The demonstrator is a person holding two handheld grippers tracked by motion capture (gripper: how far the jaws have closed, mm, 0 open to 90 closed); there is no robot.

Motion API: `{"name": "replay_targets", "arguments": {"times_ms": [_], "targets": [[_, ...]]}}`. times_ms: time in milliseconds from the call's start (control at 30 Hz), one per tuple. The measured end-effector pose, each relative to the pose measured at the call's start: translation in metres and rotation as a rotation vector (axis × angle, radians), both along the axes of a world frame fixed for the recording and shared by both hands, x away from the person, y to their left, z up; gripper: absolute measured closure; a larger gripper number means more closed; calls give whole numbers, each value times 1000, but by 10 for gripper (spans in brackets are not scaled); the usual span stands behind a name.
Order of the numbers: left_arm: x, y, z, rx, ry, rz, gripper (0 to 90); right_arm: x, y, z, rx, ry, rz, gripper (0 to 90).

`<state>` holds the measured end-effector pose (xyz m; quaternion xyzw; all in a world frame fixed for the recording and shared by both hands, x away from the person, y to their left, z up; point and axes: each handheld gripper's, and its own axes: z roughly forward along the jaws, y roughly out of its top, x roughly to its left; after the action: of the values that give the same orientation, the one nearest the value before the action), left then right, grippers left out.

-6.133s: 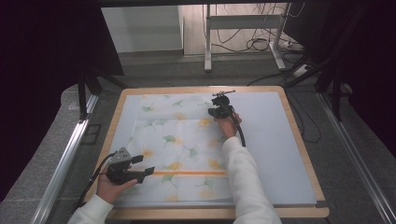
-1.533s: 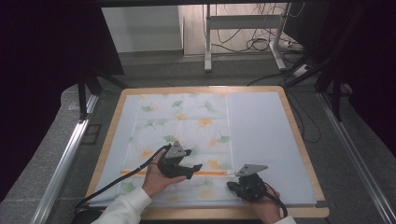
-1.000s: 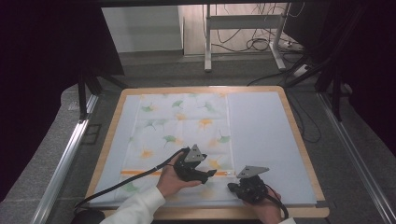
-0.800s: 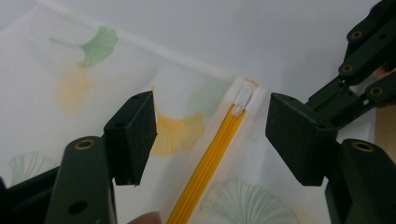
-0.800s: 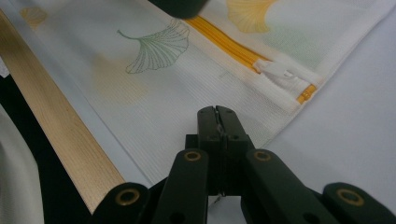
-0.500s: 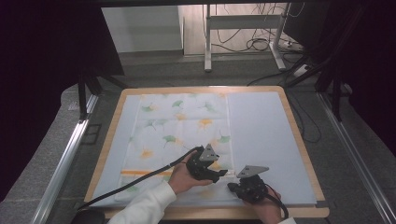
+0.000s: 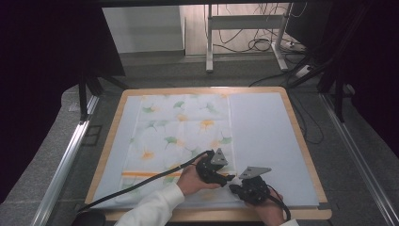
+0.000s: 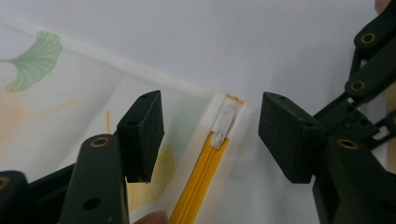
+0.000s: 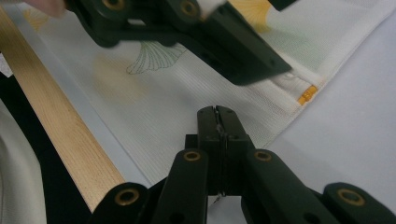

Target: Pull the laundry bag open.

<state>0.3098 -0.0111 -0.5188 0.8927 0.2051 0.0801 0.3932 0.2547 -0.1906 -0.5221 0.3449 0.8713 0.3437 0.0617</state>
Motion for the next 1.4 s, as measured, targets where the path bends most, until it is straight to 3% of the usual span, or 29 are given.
{"name": "replay_targets", "arguments": {"times_ms": [67,133,400,700,800,1133,1400], "targets": [[2,-3,-1,3,-6,0,420,0,0,0,-1,0,1,887],[4,-5,-2,-28,17,21,444,0,0,0,-2,0,3,887],[10,-6,-11,-28,75,15,564,1,0,0,-1,3,7,886],[11,-5,-9,-36,106,16,795,1,0,0,-2,1,10,886],[12,-5,-9,-40,128,14,829,1,0,0,-2,2,10,886],[10,-7,-9,-33,130,40,898,3,2,1,-18,-9,9,886],[6,-7,-10,-28,106,49,899,18,-2,4,-35,-29,-62,889]]}}
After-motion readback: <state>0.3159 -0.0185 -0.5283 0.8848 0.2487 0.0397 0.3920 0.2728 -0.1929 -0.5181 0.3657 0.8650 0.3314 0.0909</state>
